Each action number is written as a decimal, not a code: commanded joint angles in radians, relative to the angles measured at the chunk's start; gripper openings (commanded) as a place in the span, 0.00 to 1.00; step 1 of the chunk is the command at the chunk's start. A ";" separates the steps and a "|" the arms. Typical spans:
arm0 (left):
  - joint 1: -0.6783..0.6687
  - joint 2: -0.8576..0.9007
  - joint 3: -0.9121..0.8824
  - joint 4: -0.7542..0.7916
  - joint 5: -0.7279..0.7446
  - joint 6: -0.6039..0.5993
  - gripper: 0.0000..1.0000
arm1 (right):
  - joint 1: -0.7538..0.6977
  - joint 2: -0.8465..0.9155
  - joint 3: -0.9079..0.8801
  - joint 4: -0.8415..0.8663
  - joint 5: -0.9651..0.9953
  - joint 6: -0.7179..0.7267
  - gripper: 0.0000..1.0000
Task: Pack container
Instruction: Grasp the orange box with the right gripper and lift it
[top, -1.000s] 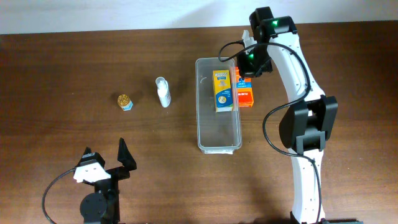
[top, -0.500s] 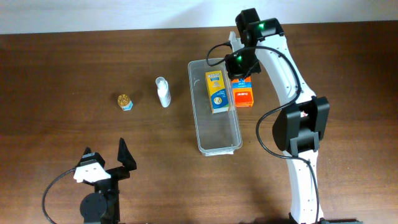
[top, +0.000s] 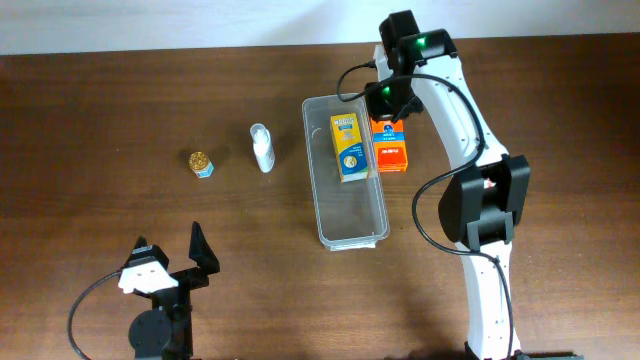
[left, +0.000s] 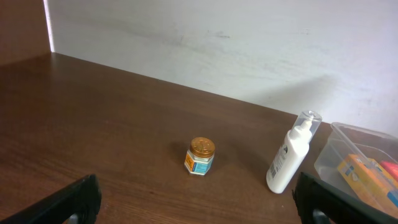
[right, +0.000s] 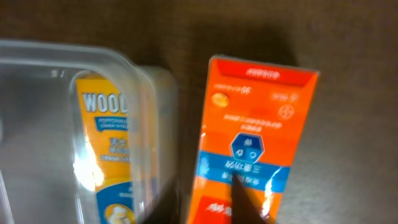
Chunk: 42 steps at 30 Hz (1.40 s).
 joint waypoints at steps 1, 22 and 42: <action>0.002 -0.006 -0.006 0.000 0.011 -0.009 0.99 | -0.003 -0.003 -0.010 0.010 0.055 0.044 0.39; 0.002 -0.006 -0.006 0.000 0.011 -0.009 0.99 | -0.002 -0.002 -0.120 0.108 0.093 0.050 0.55; 0.002 -0.006 -0.006 0.000 0.011 -0.009 0.99 | -0.002 -0.002 -0.177 0.182 0.123 0.089 0.62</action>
